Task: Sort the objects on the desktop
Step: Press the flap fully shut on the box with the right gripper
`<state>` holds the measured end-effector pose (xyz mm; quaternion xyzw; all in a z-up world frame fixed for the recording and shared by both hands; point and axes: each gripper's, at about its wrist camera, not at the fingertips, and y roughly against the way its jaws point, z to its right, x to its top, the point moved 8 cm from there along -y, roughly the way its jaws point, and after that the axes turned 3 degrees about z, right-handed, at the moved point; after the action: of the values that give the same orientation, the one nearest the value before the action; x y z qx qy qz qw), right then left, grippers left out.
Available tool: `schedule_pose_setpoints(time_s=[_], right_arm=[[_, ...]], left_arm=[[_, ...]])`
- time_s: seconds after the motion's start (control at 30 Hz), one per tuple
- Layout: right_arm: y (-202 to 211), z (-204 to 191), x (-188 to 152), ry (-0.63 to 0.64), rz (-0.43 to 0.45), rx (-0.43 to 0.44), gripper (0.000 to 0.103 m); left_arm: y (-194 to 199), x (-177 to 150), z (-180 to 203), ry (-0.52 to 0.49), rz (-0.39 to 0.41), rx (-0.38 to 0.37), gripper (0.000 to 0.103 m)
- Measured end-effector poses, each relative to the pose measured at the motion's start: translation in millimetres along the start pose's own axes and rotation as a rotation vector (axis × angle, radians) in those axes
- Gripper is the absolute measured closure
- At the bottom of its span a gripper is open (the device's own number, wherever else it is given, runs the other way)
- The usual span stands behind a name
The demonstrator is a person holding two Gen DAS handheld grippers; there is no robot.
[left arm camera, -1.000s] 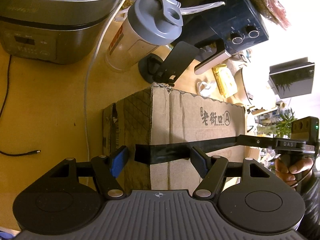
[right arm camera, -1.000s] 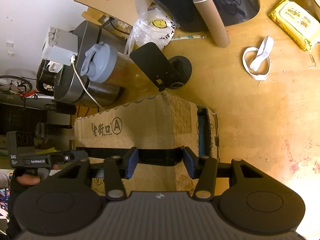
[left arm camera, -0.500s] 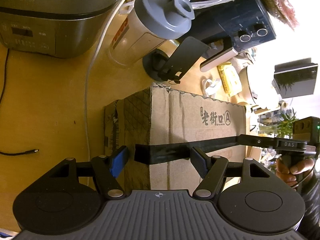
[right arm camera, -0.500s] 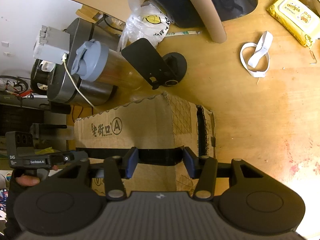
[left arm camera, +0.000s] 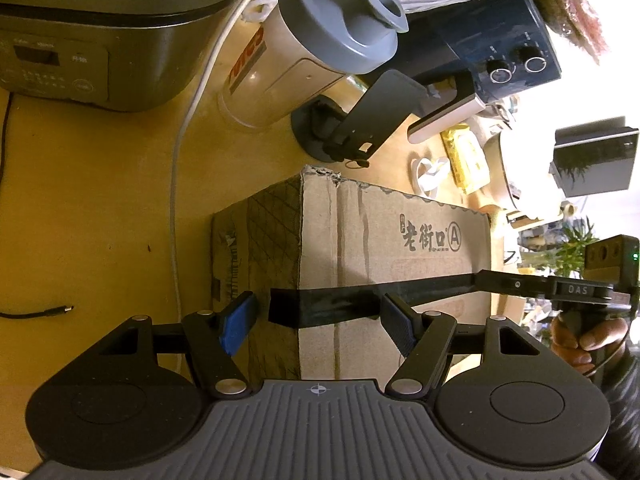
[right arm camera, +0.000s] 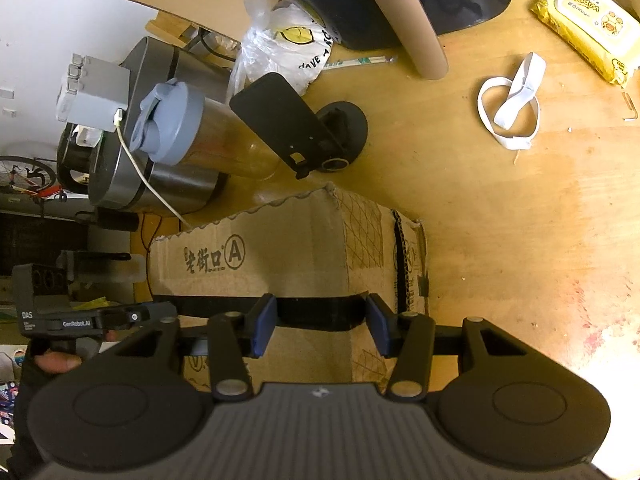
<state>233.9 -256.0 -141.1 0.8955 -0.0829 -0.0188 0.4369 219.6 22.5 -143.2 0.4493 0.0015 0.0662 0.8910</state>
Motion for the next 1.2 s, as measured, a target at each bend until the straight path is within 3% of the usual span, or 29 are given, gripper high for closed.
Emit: schedule_pose_setpoints(time_s=[0.43,0.5,0.53,0.57,0.73,1.2], right_arm=[[-0.2,1.1,0.5,0.005,0.003,-0.011,0.054],[-0.5,2.0,0.7,0.005,0.009,-0.022,0.031],[-0.7,2.4,0.8,0.005,0.013,-0.028,0.006],[-0.9,2.8,0.9,0.005,0.016,-0.034,0.0],[-0.1,3.0,0.1,0.002,0.027,-0.032,0.0],[3.2,1.3,-11.3,-0.009,0.04,-0.006,0.0]], left_arm=[[-0.4,-0.7,-1.2,0.01,0.005,-0.003,0.034],[-0.7,-0.7,-1.7,0.023,0.006,-0.001,0.024],[-0.9,-0.7,-0.9,0.022,0.007,0.002,0.019],[-0.9,-0.7,0.1,0.02,0.008,0.007,0.007],[-0.6,-1.8,-0.7,0.012,0.002,0.046,0.006],[6.9,-9.5,-2.4,0.028,0.039,0.039,0.006]])
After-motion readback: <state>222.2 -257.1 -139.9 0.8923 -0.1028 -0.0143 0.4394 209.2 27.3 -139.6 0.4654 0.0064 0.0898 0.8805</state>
